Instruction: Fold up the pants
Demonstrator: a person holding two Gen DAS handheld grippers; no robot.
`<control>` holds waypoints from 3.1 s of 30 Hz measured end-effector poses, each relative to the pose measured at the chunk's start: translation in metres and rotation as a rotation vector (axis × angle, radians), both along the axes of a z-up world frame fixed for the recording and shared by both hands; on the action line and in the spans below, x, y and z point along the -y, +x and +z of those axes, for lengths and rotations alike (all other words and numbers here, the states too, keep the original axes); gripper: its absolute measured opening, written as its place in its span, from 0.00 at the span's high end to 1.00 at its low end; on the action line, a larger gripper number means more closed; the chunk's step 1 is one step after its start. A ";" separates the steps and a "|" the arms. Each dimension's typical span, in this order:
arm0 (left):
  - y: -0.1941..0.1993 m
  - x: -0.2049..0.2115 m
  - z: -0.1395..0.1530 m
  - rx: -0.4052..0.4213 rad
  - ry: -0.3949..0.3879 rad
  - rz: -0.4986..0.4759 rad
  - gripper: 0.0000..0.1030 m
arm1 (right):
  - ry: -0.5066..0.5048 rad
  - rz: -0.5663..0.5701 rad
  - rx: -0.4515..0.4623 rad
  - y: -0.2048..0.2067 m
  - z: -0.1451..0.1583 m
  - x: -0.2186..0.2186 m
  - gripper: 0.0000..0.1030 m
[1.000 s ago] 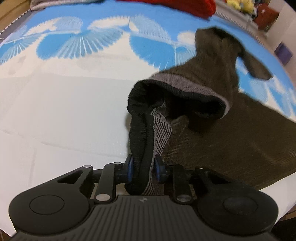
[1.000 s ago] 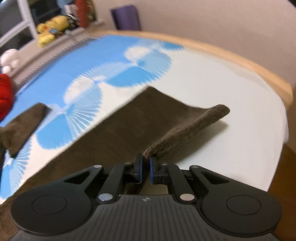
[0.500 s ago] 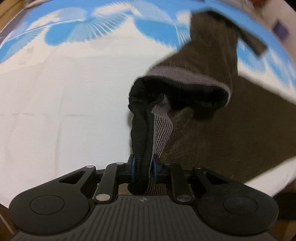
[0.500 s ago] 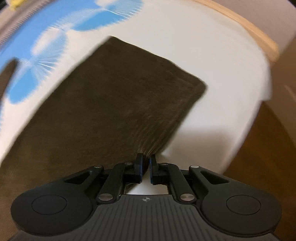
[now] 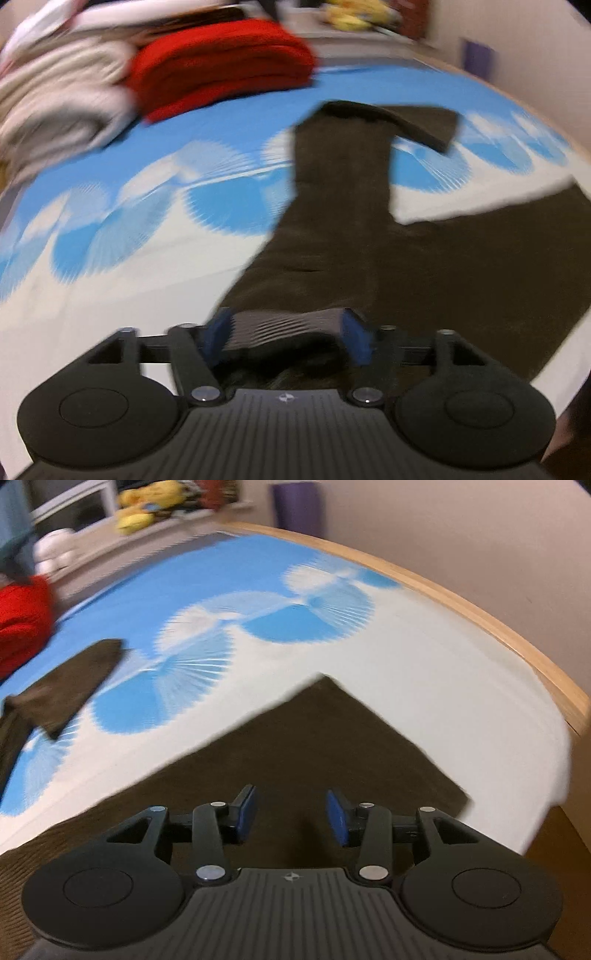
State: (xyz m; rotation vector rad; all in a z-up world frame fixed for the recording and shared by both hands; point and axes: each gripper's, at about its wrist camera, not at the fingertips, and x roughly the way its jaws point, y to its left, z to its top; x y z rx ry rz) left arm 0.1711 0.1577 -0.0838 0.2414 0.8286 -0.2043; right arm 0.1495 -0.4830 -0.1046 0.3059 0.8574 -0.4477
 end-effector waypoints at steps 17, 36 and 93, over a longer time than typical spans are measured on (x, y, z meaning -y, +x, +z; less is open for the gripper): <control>0.048 -0.038 -0.011 0.131 0.413 0.364 0.80 | 0.043 0.193 0.045 0.082 0.010 -0.092 0.57; 0.081 -0.022 -0.009 -0.023 -0.101 0.427 0.62 | 0.077 0.306 0.113 0.141 0.013 -0.178 0.85; 0.167 0.115 -0.064 -0.197 -0.236 -0.346 0.91 | -0.332 0.262 0.266 0.341 0.168 -0.089 0.85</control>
